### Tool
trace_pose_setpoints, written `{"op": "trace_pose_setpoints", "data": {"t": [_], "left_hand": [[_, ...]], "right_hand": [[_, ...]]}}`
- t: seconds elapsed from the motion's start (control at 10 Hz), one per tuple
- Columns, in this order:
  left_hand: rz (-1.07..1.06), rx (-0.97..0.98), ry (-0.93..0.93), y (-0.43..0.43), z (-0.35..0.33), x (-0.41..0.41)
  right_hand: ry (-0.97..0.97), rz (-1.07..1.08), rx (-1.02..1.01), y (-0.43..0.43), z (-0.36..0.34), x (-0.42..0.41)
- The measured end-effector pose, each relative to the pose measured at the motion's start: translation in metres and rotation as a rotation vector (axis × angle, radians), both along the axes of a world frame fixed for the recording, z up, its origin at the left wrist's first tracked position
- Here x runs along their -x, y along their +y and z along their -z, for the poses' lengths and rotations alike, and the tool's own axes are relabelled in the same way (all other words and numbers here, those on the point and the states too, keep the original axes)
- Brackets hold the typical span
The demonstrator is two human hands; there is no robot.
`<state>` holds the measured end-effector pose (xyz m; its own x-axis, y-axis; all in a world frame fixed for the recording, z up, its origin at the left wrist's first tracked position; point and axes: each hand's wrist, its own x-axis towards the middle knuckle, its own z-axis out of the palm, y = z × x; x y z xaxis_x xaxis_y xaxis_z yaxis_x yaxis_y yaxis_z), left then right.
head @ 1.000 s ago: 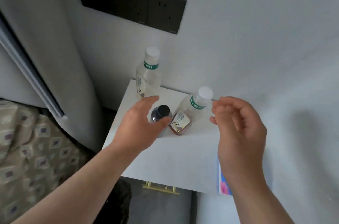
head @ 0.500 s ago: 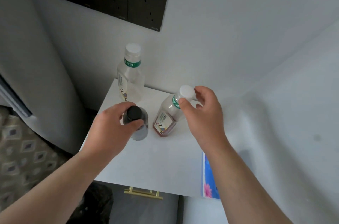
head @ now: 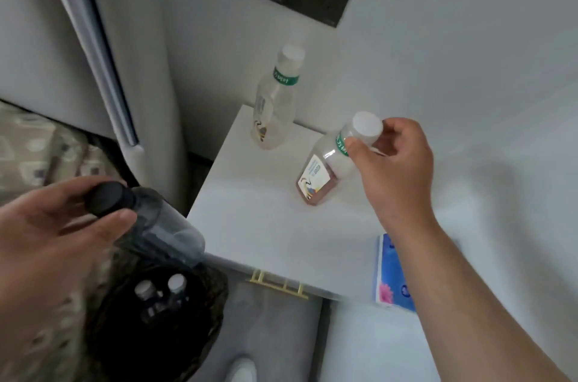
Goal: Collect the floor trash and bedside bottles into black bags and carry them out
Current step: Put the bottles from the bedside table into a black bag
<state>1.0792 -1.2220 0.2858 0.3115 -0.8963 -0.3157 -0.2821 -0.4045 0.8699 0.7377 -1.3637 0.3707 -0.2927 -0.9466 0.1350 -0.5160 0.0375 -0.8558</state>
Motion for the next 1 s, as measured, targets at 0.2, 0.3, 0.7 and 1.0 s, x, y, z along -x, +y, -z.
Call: {"op": "trace_pose_setpoints", "data": {"t": [0.2, 0.3, 0.7, 1.0], "left_hand": [[-0.154, -0.083, 0.012, 0.059, 0.037, -0.051], [-0.263, -0.068, -0.055, 0.072, 0.023, -0.047], [-0.169, -0.235, -0.055, 0.076, 0.111, -0.037], [-0.017, -0.459, 0.035, 0.079, 0.213, -0.034]], "right_hand": [[-0.017, -0.389, 0.065, 0.062, -0.027, -0.074], [-0.076, -0.48, -0.007, 0.083, -0.008, -0.112], [0.13, -0.589, -0.538, 0.139, 0.181, -0.189], [0.263, -0.614, -0.711, 0.134, 0.275, -0.2]]}}
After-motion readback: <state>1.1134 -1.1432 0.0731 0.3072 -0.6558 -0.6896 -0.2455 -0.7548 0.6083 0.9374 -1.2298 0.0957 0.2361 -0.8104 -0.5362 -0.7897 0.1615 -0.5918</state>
